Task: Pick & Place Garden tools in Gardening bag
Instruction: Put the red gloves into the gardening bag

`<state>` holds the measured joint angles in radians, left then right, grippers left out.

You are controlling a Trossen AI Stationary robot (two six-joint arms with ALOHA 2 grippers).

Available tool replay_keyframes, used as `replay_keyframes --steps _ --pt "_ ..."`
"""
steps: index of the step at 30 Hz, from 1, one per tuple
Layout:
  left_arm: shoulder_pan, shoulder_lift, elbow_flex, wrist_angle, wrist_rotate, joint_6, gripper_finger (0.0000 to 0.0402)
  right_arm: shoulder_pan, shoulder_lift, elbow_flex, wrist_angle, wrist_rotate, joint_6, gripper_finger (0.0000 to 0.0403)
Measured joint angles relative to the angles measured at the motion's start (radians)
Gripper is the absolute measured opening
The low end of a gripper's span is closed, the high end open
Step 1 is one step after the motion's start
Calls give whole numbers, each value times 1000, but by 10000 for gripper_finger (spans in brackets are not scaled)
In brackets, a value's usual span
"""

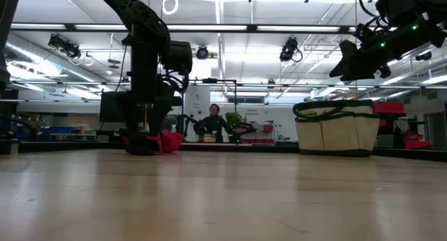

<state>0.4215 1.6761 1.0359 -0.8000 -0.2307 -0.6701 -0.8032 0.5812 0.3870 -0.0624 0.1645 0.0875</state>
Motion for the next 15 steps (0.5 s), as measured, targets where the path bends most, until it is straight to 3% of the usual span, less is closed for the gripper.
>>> replay_keyframes --steps 15 --pt "1 18 0 56 7 0 305 0 0 0 -6 1 1 242"
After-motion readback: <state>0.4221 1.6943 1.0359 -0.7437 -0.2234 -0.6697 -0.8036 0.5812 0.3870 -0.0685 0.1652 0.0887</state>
